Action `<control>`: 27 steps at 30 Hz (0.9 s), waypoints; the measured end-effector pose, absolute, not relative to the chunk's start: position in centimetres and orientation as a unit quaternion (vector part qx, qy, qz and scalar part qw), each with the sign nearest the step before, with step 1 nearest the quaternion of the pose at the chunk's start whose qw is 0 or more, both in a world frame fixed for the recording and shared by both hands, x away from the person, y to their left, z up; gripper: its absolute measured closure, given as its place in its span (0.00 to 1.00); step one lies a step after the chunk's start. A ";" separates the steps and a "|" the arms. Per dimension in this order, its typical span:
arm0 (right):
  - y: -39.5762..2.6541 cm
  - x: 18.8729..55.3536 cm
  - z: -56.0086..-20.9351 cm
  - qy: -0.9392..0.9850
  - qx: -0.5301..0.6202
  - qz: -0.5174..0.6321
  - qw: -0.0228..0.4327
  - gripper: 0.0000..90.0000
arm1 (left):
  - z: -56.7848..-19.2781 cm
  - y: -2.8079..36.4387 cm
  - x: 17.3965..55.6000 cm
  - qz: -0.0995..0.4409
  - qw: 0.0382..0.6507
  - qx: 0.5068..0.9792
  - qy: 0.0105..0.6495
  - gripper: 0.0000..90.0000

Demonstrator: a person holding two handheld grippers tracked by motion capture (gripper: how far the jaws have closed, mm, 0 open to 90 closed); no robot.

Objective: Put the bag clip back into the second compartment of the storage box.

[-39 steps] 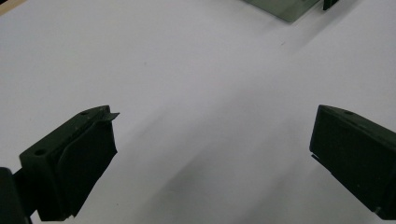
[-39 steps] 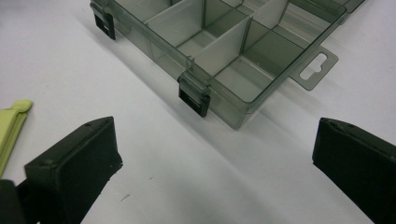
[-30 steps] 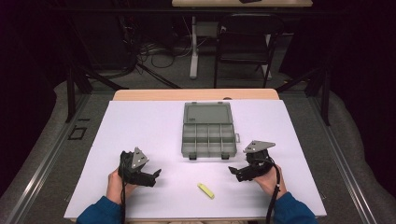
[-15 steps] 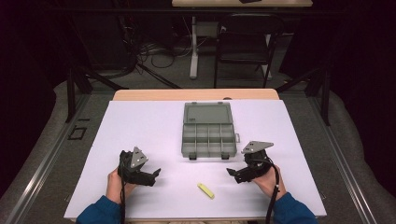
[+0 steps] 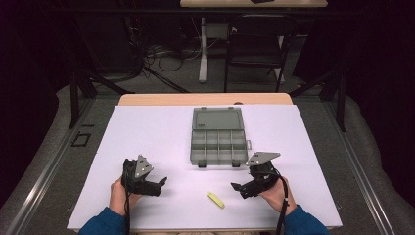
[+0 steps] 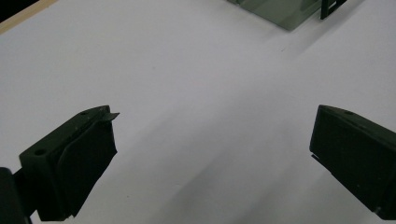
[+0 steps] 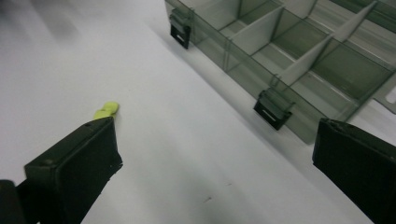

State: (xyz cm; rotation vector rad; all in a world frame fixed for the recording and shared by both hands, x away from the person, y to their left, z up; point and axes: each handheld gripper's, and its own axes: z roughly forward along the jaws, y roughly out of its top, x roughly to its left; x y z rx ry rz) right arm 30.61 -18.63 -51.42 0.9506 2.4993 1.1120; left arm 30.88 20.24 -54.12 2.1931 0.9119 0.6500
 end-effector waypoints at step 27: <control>-14.0 27.7 -51.6 0.891 0.271 0.357 0.076 0.00 | -54.1 19.9 30.9 0.250 0.329 0.844 0.343 0.00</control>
